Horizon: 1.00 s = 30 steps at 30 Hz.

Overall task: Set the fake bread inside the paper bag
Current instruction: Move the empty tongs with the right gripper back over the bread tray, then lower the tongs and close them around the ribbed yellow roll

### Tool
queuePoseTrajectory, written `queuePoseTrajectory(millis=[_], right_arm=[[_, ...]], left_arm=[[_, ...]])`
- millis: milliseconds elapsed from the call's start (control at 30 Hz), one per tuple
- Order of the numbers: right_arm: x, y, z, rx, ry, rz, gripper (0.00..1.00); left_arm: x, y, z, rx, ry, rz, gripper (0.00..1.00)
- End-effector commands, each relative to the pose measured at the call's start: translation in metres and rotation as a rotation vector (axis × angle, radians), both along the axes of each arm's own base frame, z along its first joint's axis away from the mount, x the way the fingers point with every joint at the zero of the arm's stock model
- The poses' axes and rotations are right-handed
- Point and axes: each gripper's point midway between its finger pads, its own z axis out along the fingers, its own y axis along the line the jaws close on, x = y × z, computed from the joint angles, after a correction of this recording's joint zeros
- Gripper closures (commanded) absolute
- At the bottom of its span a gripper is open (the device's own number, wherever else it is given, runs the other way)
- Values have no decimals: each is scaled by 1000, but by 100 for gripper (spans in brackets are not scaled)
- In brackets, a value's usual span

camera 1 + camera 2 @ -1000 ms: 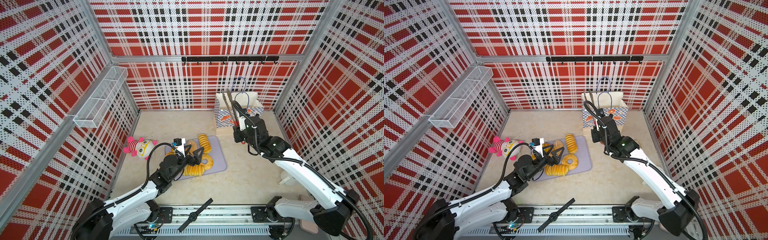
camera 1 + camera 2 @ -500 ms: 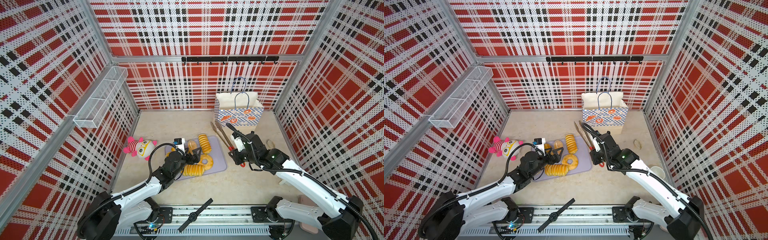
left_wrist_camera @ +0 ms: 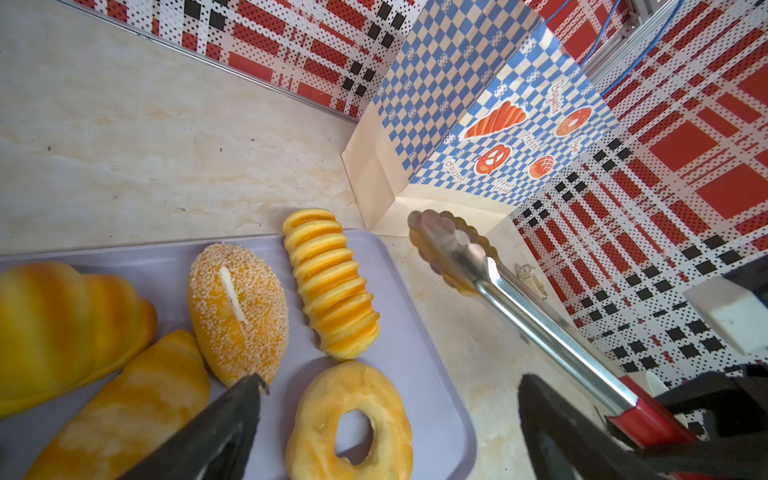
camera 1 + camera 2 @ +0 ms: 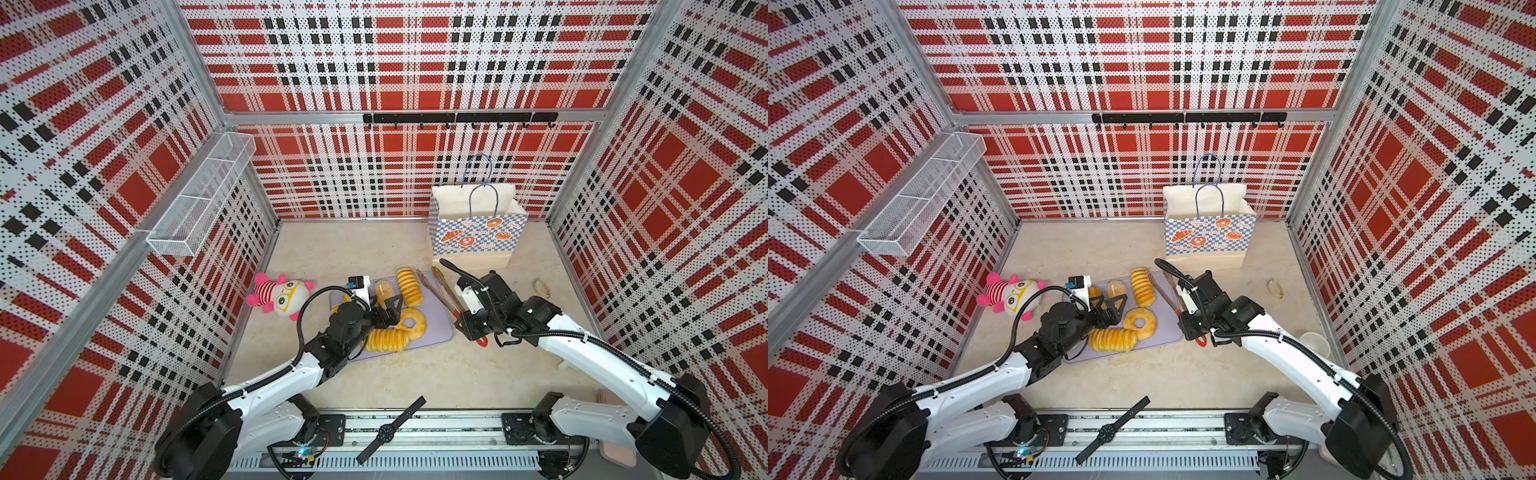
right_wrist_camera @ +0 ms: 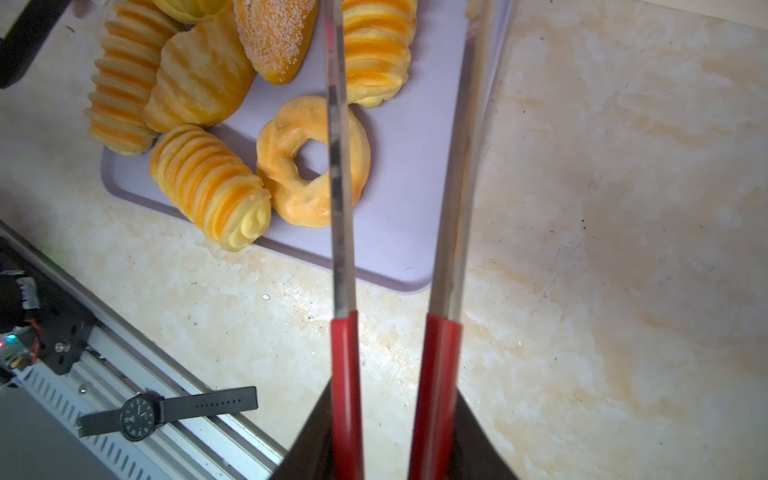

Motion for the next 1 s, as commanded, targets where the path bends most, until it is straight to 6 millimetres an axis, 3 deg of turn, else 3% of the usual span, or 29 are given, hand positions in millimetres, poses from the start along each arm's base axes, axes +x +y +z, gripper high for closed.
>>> queuePoseTrajectory(millis=[0,967], right_arm=[[6,7,9,7,-25,22,65],[31,32,-21,-46,20,83,64]], left_arm=[[4,-3,9,-12,-13,-7,2],[5,-2,8,-6,-15,-2,2]])
